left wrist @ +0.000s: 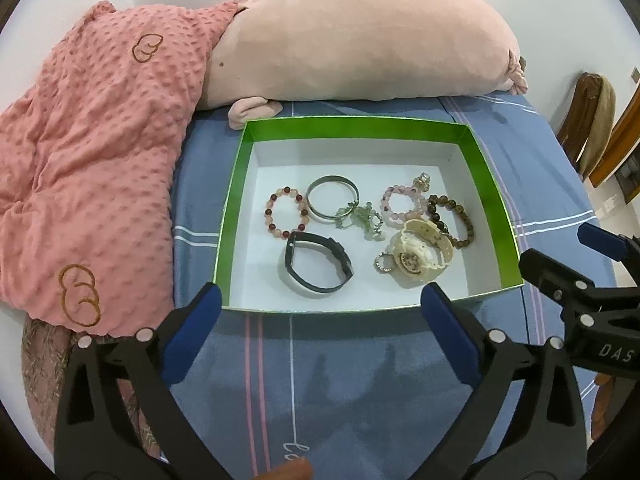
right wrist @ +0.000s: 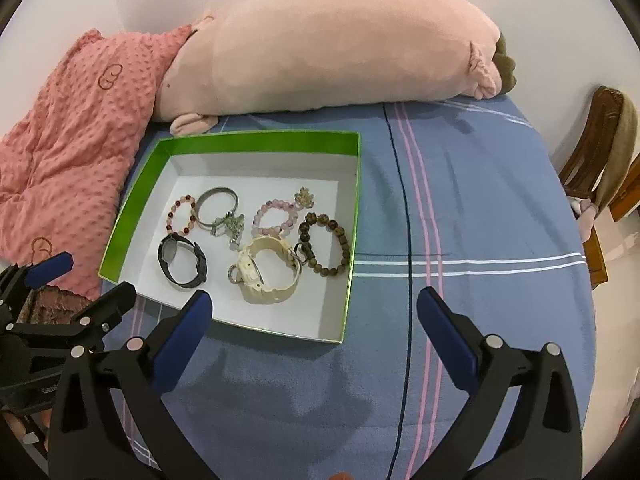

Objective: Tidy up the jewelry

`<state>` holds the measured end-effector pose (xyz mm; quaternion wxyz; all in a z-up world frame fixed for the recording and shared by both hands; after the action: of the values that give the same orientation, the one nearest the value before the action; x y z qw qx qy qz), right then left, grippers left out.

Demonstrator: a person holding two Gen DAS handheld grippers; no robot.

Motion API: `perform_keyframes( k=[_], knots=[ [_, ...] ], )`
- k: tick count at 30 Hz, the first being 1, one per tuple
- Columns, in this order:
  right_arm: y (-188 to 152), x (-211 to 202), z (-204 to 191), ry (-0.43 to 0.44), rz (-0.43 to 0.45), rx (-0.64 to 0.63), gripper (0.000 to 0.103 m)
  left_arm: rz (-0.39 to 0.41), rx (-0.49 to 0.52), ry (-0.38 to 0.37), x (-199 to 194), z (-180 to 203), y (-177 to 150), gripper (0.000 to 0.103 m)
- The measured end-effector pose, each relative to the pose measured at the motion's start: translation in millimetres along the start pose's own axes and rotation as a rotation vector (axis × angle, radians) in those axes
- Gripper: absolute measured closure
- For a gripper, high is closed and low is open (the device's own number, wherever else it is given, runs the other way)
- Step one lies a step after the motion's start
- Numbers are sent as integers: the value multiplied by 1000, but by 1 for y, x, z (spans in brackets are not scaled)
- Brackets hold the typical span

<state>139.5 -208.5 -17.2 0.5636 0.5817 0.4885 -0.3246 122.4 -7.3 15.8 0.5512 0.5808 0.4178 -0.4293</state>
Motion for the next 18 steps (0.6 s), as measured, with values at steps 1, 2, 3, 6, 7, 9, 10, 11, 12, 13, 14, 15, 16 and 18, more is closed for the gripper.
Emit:
perform_keyframes(
  k=[1, 2, 3, 6, 7, 9, 10, 11, 12, 13, 14, 15, 16, 18],
  knots=[
    [0, -2, 0, -1, 4, 0, 1, 0, 0, -2, -1, 0, 0, 2],
    [0, -4, 0, 0, 7, 1, 1, -1, 1, -2, -1, 0, 0, 2],
    [0, -5, 0, 2, 10, 2, 1, -2, 2, 0, -2, 1, 0, 2],
    [-1, -8, 0, 2, 18, 5, 1, -17, 0, 7, 0, 2, 0, 2],
    [-1, -9, -1, -1, 20, 4, 1, -19, -2, 8, 0, 2, 0, 2],
    [-1, -10, -2, -2, 22, 4, 1, -18, -3, 5, 0, 2, 0, 2],
    [-1, -10, -2, -2, 22, 4, 1, -19, -4, 3, 0, 2, 0, 2],
    [-2, -10, -2, -3, 22, 6, 1, -18, -4, 2, 0, 2, 0, 2],
    [-2, -10, -2, -3, 22, 6, 1, -19, -4, 1, 0, 2, 1, 2],
    [-1, -10, -2, -3, 23, 5, 1, -19, -5, 0, 0, 1, 1, 2],
    [-1, -10, -2, -4, 23, 5, 1, -19, -4, 1, 0, 1, 1, 2],
    [-1, -10, -2, -3, 22, 5, 1, -19, -3, 1, 0, 1, 1, 2],
    [-1, -9, -2, -2, 21, 4, 1, -20, -4, 1, 1, 1, 1, 2],
    [-1, -10, -2, -4, 20, 5, 1, -21, -5, 2, 1, 1, 1, 2]
  ],
)
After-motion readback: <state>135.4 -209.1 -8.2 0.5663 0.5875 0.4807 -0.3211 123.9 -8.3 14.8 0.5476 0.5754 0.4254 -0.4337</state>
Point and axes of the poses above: each gripper's, at about its wrist camera, not at the fingertips, and x roughly the way its jaws point, z to its right, y to its top, the point moved 1 cm from there along x, roughly the way its jaws point, and after that the axes turned 12 degrees about -z, right-handed, at the moved point
